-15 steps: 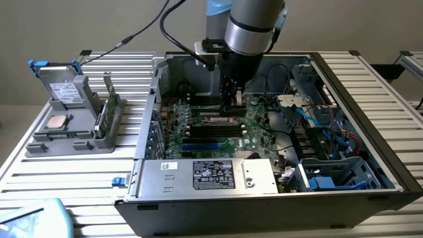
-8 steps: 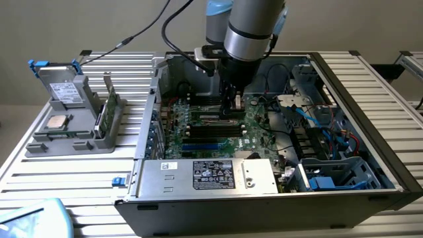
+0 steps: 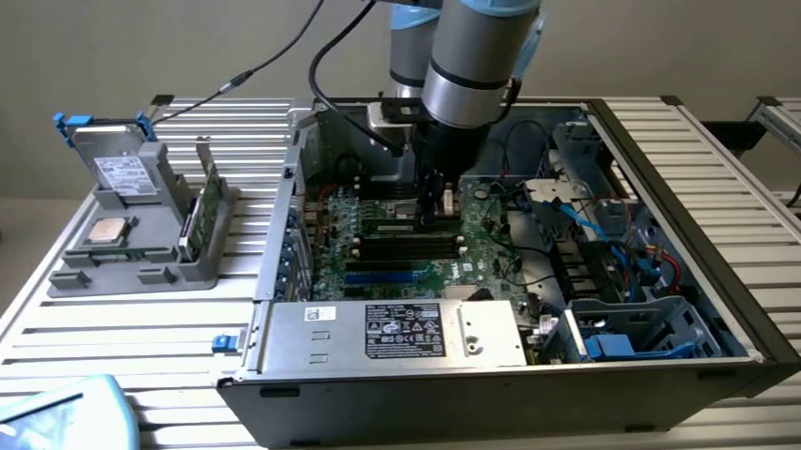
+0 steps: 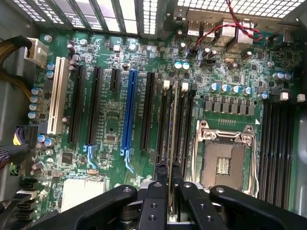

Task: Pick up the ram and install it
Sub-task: 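Pick up the ram and move it above insertion slot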

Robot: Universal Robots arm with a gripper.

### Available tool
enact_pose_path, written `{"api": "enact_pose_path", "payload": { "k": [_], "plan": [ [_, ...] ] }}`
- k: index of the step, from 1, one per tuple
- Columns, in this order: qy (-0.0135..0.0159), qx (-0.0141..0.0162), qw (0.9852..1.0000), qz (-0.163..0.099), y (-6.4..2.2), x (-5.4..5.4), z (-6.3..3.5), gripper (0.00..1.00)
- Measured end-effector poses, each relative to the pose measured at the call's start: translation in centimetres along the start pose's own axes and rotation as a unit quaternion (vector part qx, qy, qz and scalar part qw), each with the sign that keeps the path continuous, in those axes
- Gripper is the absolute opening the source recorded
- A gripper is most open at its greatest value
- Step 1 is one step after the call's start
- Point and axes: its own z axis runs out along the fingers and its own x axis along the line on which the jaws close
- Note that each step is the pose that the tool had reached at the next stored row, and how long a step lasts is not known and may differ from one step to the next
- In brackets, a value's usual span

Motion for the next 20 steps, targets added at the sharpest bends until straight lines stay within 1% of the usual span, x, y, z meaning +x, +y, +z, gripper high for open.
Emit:
{"api": "enact_pose_path", "payload": {
  "k": [4, 11, 16, 18, 20],
  "plan": [
    [0.0007, -0.0002, 1.0000, 0.001, -0.08, -0.03, 0.67, 0.14],
    [0.0013, -0.0004, 1.0000, 0.001, -0.09, -0.06, 0.73, 0.14],
    [0.0060, -0.0006, 1.0000, 0.002, -0.14, -0.29, 0.98, 0.14],
    [0.0087, -0.0009, 1.0000, 0.002, -0.16, -0.38, 1.09, 0.14],
    [0.0096, -0.0009, 1.0000, 0.002, -0.16, -0.38, 1.09, 0.14]
  ]
}}
